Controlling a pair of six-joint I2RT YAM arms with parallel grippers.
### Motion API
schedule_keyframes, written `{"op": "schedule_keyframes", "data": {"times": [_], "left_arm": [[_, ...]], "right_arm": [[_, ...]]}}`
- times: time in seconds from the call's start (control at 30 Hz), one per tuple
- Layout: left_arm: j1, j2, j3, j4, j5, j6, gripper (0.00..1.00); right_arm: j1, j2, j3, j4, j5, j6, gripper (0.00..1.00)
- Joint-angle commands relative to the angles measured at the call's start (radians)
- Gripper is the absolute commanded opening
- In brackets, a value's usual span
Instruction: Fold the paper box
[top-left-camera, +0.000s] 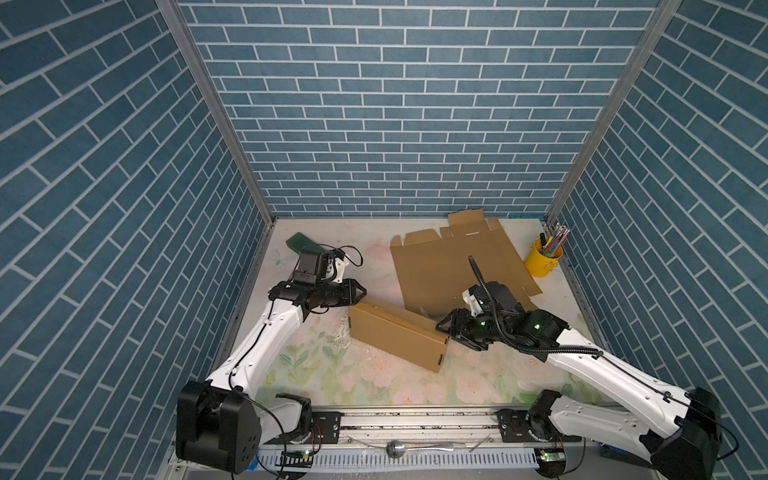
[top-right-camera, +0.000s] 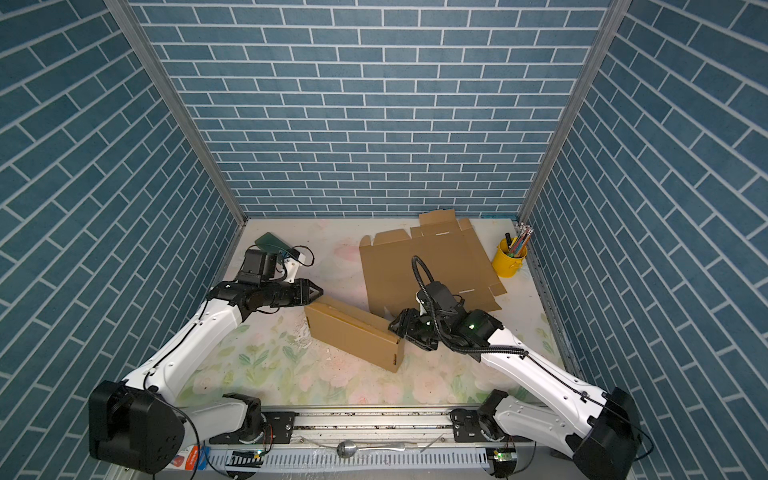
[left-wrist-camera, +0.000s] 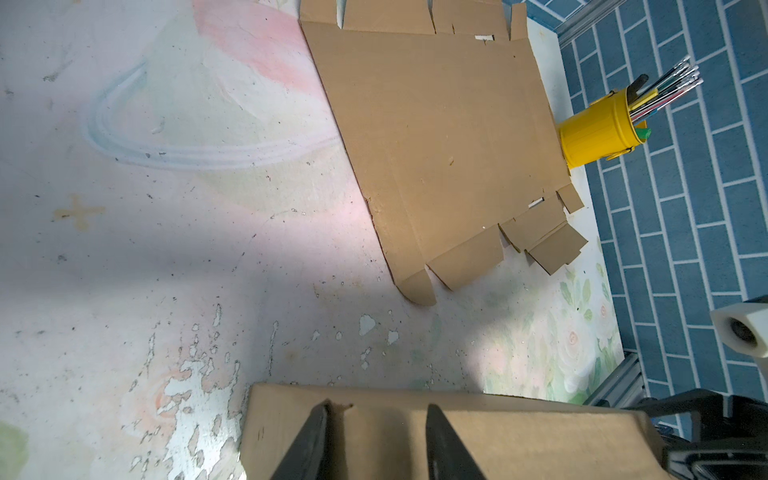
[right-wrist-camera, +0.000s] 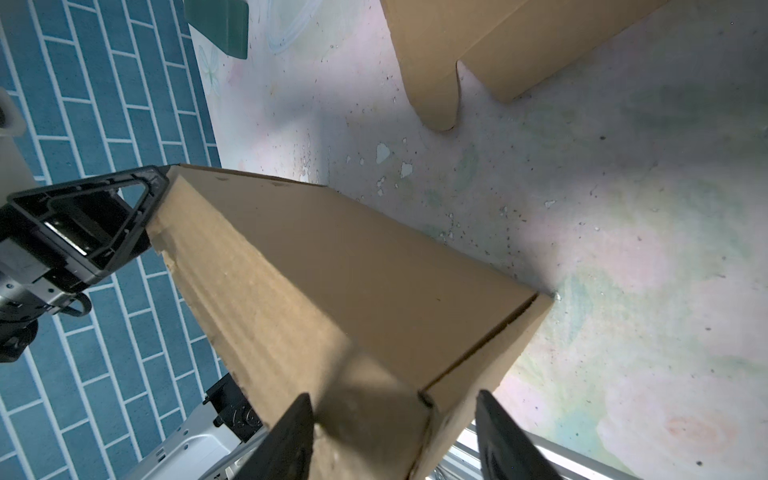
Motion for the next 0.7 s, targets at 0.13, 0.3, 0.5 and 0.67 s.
{"op": "schedule_keyframes", "data": {"times": [0.13,0.3,0.5,0.67], "left_arm": [[-0.006,0.059,-0.064,-0.182,-0.073,0.003,0.41],[-0.006,0.054,-0.026,-0.222,-0.080,0.027,0.43],[-0.005,0.052,-0.036,-0.222,-0.081,0.035,0.43],[-0.003,0.050,-0.046,-0.221,-0.086,0.038,0.43]], "right_arm": [[0.044,0.025,-0.028,0.039,0.013,0.032,0.53],[0.048,0.058,-0.062,0.082,0.048,0.028,0.40],[0.048,0.085,-0.037,0.069,0.031,-0.036,0.46],[0.000,0.083,0.175,-0.178,0.043,-0.370,0.67]]}}
